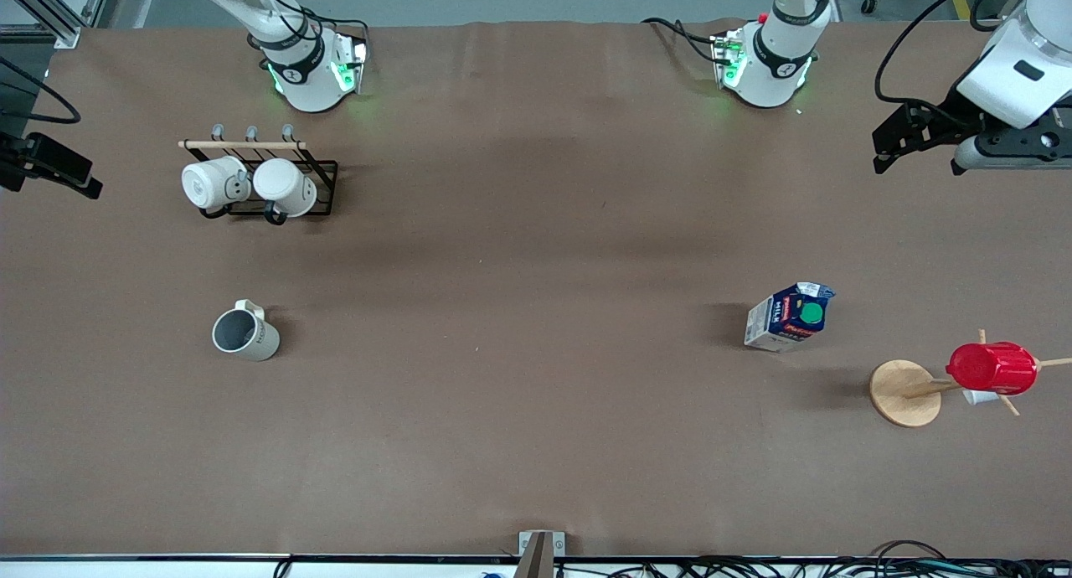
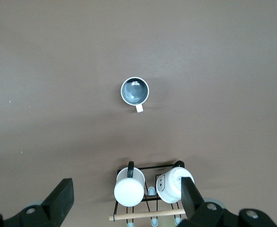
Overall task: Place cup and milk on table
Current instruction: 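Reach the right gripper to the grey mug while the left gripper reaches the milk carton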
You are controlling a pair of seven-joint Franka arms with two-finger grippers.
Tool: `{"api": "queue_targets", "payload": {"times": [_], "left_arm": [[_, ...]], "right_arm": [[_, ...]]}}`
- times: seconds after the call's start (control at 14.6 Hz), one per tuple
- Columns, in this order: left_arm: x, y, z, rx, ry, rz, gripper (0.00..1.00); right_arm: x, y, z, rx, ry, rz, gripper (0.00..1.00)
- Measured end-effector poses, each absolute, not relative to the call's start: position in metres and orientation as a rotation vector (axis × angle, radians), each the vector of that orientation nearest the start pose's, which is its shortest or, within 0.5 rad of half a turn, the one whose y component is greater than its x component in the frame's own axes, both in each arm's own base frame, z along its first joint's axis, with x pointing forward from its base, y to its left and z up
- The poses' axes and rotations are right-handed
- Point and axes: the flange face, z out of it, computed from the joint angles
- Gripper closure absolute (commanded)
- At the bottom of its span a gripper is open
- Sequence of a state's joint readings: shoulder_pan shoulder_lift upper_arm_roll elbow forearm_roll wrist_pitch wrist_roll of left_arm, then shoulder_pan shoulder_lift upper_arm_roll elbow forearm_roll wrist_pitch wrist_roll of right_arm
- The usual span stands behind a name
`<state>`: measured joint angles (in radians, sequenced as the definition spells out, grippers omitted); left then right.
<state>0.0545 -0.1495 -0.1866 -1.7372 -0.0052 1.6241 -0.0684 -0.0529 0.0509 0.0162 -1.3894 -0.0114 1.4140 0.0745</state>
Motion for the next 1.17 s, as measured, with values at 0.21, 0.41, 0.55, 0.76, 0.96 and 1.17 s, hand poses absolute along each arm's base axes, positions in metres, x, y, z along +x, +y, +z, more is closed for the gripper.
{"api": "queue_targets", "payload": {"times": [0.21,0.41,0.55,0.76,0.96,1.17], "left_arm": [[0.514,-0.074,0.625,-3.123,0.118,-0.045,0.00],[0.533,-0.072,0.610,-3.132,0.134,0.017,0.00],[0.551,-0.071,0.583,-3.138,0.134,0.042,0.00],[0.577,-0.071,0.535,-3.135,0.141,-0.051,0.00],[0.587,-0.071,0.478,-3.140,0.156,-0.073,0.00],[0.596,-0.071,0.429,-3.142,0.280,-0.047,0.00]], "right_arm": [[0.553,-0.022,0.667,-3.147,0.178,0.041,0.00],[0.553,-0.022,0.667,-3.147,0.178,0.042,0.00],[0.553,-0.022,0.667,-3.147,0.178,0.042,0.00],[0.553,-0.022,0.667,-3.147,0.178,0.042,0.00],[0.558,-0.021,0.659,-3.134,0.174,0.049,0.00],[0.587,-0.023,0.609,-3.117,0.156,0.048,0.00]]}}
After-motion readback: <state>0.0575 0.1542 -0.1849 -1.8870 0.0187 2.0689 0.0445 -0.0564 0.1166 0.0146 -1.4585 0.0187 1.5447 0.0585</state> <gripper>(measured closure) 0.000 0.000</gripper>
